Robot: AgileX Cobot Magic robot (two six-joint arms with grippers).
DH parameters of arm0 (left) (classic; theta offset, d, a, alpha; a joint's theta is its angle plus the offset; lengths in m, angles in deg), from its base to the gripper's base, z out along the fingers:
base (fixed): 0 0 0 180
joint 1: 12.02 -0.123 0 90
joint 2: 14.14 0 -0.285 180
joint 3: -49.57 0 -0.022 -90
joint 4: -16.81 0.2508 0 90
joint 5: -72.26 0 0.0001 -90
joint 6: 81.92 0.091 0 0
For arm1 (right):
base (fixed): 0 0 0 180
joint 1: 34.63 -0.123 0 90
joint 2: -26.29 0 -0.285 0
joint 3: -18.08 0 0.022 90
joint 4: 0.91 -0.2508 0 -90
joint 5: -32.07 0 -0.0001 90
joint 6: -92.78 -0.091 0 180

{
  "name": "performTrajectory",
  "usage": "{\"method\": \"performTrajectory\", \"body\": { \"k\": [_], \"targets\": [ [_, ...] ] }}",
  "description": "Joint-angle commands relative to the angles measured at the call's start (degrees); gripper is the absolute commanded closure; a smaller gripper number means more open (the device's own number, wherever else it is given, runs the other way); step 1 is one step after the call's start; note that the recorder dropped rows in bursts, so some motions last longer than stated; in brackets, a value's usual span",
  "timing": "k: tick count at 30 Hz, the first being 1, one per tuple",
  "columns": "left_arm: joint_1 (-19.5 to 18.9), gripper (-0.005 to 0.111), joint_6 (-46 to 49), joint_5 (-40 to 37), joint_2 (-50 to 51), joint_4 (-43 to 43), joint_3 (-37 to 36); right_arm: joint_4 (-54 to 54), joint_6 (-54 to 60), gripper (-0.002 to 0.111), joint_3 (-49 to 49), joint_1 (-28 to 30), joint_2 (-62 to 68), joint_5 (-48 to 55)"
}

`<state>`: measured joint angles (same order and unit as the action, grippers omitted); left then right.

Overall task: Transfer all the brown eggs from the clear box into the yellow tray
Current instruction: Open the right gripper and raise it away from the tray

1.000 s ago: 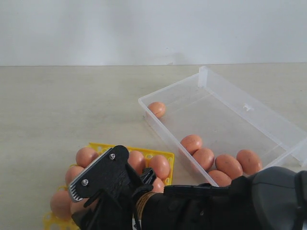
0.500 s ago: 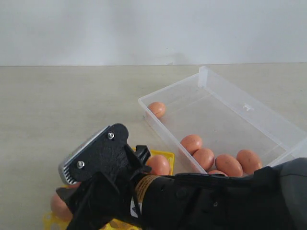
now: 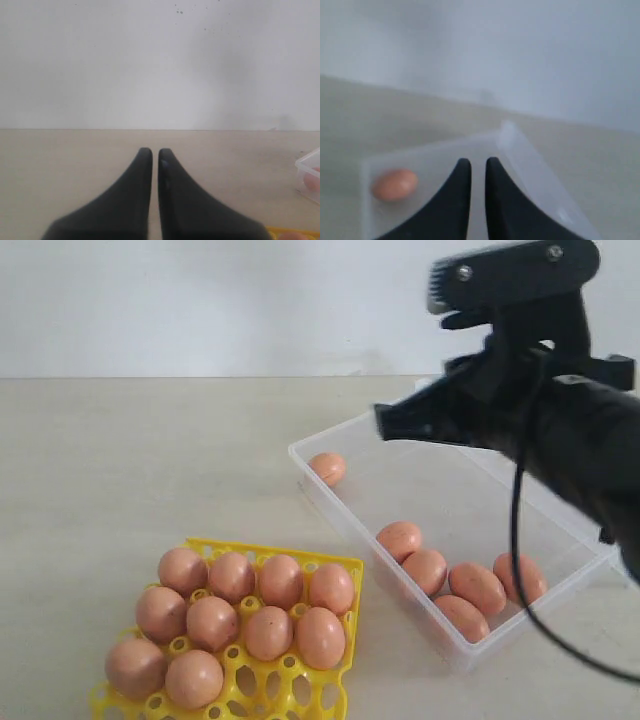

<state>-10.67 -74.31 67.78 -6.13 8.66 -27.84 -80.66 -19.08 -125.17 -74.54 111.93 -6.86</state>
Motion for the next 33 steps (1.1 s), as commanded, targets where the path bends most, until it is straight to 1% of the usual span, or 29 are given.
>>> {"method": "performTrajectory", "body": {
  "k": [1, 2, 4, 5, 7, 8, 9, 10, 11, 13, 15, 16, 17, 19, 22, 23, 24, 25, 26, 28, 29, 30, 31, 33],
  "targets": [
    [-0.08, 0.103, -0.37, 0.34, -0.23, -0.2, 0.19, -19.64, 26.32, 0.093, -4.81, 23.56, 3.13, 33.4],
    [-0.08, 0.103, -0.37, 0.34, -0.23, -0.2, 0.19, -20.19, 29.57, 0.093, -6.6, 28.35, 5.11, 40.73],
    [-0.08, 0.103, -0.37, 0.34, -0.23, -0.2, 0.19, -20.19, 28.33, 0.093, -9.64, 34.09, 8.62, 51.28],
    [-0.08, 0.103, -0.37, 0.34, -0.23, -0.2, 0.19, -20.19, 27.44, 0.093, -11.0, 36.02, 10.4, 56.81],
    [-0.08, 0.103, -0.37, 0.34, -0.23, -0.2, 0.19, -20.19, 29.15, 0.093, -12.34, 37.37, 13.32, 65.03],
    [-0.08, 0.103, -0.37, 0.34, -0.23, -0.2, 0.19, -20.19, 33.24, 0.093, -12.65, 37.51, 14.67, 67.7],
    [-0.08, 0.103, -0.37, 0.25, -0.23, -0.2, 0.19, -17.6, 40.78, 0.093, -12.79, 37.38, 15.87, 68.32],
    [-0.08, 0.103, -0.37, 0.25, -0.23, -0.2, 0.19, -15.4, 47.34, 0.094, -12.79, 37.25, 16.94, 66.06],
    [-0.08, 0.103, -0.37, 0.25, -0.23, -0.2, 0.19, -15.29, 51.87, 0.094, -12.79, 36.85, 18.02, 59.53],
    [-0.08, 0.103, -0.37, 0.25, -0.23, -0.2, 0.19, -20.19, 53.12, 0.094, -13.67, 36.57, 19.87, 42.63],
    [-0.08, 0.103, -0.37, 0.25, -0.23, -0.2, 0.19, -20.19, 51.75, 0.094, -15.91, 36.85, 21.93, 22.45],
    [-0.08, 0.103, -0.37, 0.25, -0.23, -0.2, 0.19, -20.19, 49.0, 0.094, -16.99, 37.17, 22.7, 14.82],
    [-0.08, 0.103, -0.37, 0.25, -0.23, -0.2, 0.19, -18.71, 43.62, 0.094, -18.2, 37.81, 23.44, 7.25],
    [-0.08, 0.103, -0.37, 0.25, -0.23, -0.2, 0.19, -8.76, 28.69, 0.094, -19.8, 39.58, 23.88, -2.13],
    [-0.08, 0.103, -0.37, 0.25, -0.23, -0.2, 0.19, 8.06, -2.59, 0.094, -21.53, 42.08, 23.26, -14.43],
    [-0.08, 0.103, -0.37, 0.25, -0.23, -0.2, 0.19, 12.91, -12.74, 0.094, -22.06, 42.75, 22.47, -16.67],
    [-0.08, 0.103, -0.37, 0.25, -0.23, -0.2, 0.19, 17.4, -22.36, 0.094, -22.53, 43.15, 21.4, -16.61],
    [-0.08, 0.103, -0.37, 0.25, -0.23, -0.2, 0.19, 21.32, -29.66, 0.095, -23.04, 43.5, 20.28, -14.79],
    [-0.08, 0.103, -0.37, 0.25, -0.23, -0.2, 0.19, 27.6, -38.65, 0.098, -23.65, 43.95, 18.8, -10.5],
    [-0.08, 0.103, -0.37, 0.25, -0.23, -0.2, 0.19, 46.76, -56.95, 0.109, -25.17, 44.95, 16.04, 0.81],
    [-0.08, 0.103, -0.37, 0.25, -0.23, -0.2, 0.19, 61.53, -68.72, 0.108, -26.36, 45.07, 15.0, 5.7],
    [-0.08, 0.103, -0.37, 0.25, -0.23, -0.2, 0.19, 78.46, -80.66, 0.108, -27.52, 45.07, 14.07, 8.61],
    [-0.08, 0.103, -0.37, 0.25, -0.23, -0.2, 0.19, 97.91, -92.58, 0.108, -28.49, 44.95, 13.36, 9.79],
    [-0.08, 0.103, -0.37, 0.25, -0.23, -0.2, 0.19, 137.18, -115.81, 0.108, -29.65, 44.32, 11.67, 8.26]
  ]
}}
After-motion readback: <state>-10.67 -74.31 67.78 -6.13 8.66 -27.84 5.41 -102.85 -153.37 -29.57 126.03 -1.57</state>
